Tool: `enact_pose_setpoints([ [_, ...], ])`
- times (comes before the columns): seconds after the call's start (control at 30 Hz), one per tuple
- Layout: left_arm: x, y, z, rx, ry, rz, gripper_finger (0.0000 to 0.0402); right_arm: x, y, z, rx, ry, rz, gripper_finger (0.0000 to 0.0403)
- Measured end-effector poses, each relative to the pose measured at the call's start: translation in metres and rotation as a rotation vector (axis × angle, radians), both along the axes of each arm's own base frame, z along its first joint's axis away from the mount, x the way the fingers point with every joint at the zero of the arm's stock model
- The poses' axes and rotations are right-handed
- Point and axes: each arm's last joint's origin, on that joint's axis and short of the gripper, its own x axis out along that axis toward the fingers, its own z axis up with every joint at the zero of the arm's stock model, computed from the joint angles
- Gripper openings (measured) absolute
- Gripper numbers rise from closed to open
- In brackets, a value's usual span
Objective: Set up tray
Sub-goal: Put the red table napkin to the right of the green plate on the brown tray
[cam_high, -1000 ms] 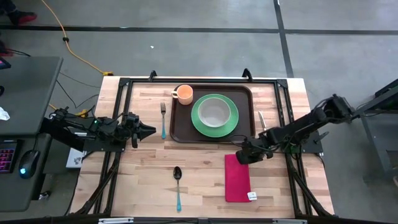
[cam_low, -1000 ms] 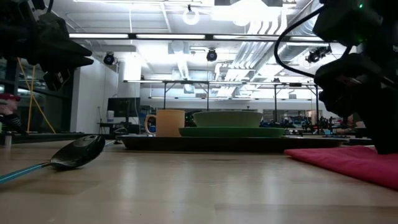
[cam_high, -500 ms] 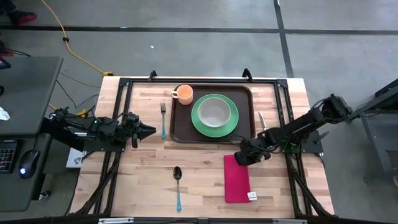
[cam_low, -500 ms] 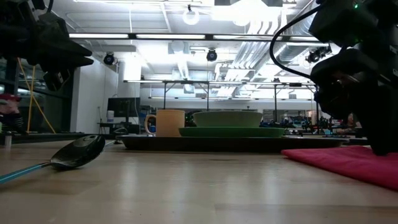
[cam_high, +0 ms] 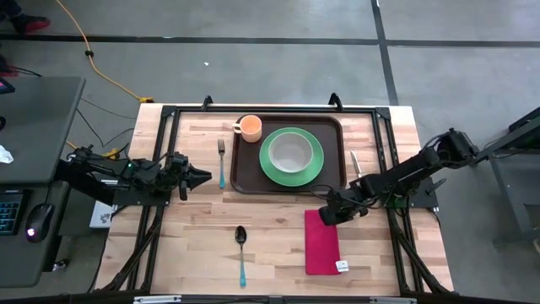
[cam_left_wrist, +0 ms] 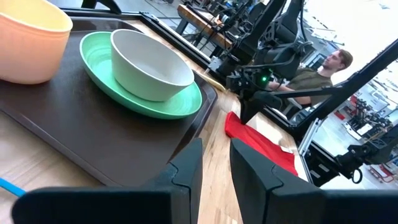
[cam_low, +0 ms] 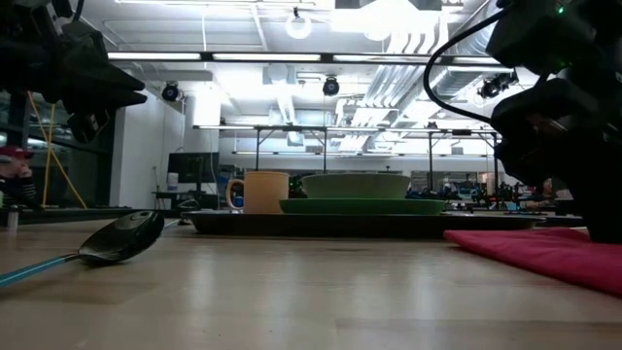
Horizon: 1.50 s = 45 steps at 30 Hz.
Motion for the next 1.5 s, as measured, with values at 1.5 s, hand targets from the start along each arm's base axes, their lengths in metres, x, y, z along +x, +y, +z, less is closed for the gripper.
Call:
enact_pose_setpoints([
  [1.5,0.000,0.000,-0.001,0.001,0.013,0.007,0.0111,0.003,0.001,0.071,-0.023,-0.026,0.091,0.0000],
])
